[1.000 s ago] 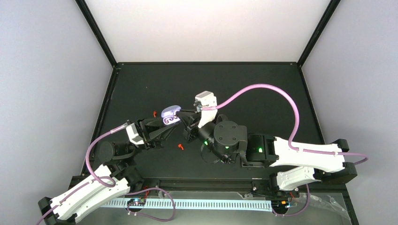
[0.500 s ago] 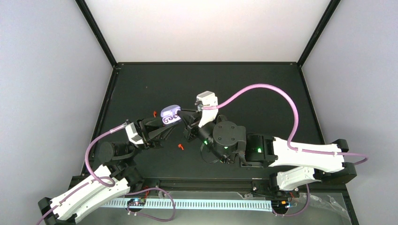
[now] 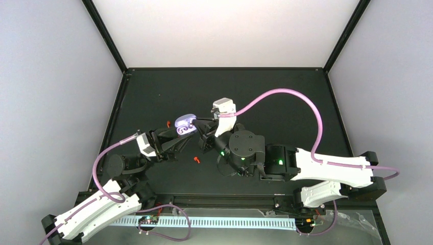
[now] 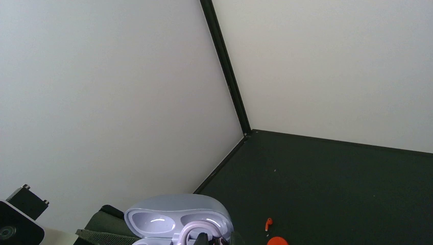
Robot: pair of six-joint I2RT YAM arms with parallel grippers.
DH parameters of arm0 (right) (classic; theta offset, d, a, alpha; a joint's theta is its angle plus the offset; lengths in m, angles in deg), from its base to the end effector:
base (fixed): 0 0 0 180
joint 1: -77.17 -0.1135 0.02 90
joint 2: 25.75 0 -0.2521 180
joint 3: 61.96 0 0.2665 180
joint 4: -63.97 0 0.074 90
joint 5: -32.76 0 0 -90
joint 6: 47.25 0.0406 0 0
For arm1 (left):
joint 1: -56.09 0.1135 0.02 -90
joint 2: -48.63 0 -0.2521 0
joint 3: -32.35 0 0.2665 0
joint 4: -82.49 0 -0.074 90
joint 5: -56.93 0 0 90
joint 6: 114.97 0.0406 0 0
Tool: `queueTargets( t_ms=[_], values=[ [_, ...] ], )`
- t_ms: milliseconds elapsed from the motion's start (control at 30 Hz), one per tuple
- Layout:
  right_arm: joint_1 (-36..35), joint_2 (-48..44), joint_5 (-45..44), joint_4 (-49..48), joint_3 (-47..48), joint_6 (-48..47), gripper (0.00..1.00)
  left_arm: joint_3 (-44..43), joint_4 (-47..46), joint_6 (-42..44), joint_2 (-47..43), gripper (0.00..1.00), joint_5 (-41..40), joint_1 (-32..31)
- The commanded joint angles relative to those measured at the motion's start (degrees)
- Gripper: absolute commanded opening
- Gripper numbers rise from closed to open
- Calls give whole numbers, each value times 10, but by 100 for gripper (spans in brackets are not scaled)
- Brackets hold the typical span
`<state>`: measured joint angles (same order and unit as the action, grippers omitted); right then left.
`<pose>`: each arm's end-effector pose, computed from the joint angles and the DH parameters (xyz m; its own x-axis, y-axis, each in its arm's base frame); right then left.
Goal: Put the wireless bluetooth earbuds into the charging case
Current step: Place the earbud in the charging case.
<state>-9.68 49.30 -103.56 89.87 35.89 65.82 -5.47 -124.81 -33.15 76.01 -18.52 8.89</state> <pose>0.0459 0.3005 0.4548 -0.2574 0.2477 -0.9340 -0.5968 0.7195 0.3553 0.0930 -0.1154 0.3471 0.2914 -0.5174 -0.8046 0.8958 0.4428 0.0397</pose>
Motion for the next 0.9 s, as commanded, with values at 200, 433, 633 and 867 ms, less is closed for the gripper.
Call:
queueTargets(
  t_ms=[200, 433, 633, 867],
  values=[
    [0, 6, 0, 27, 14, 10, 11, -1, -32, -2, -5, 1, -18, 2],
    [0, 2, -3, 25, 14, 6, 12, 1, -30, -2, -2, 2, -18, 2],
    [0, 1, -5, 32, 24, -1, 13, 4, -30, -6, 1, 2, -14, 2],
    [0, 9, -21, 56, 44, -7, 14, 4, -29, -6, 3, 1, -8, 2]
  ],
)
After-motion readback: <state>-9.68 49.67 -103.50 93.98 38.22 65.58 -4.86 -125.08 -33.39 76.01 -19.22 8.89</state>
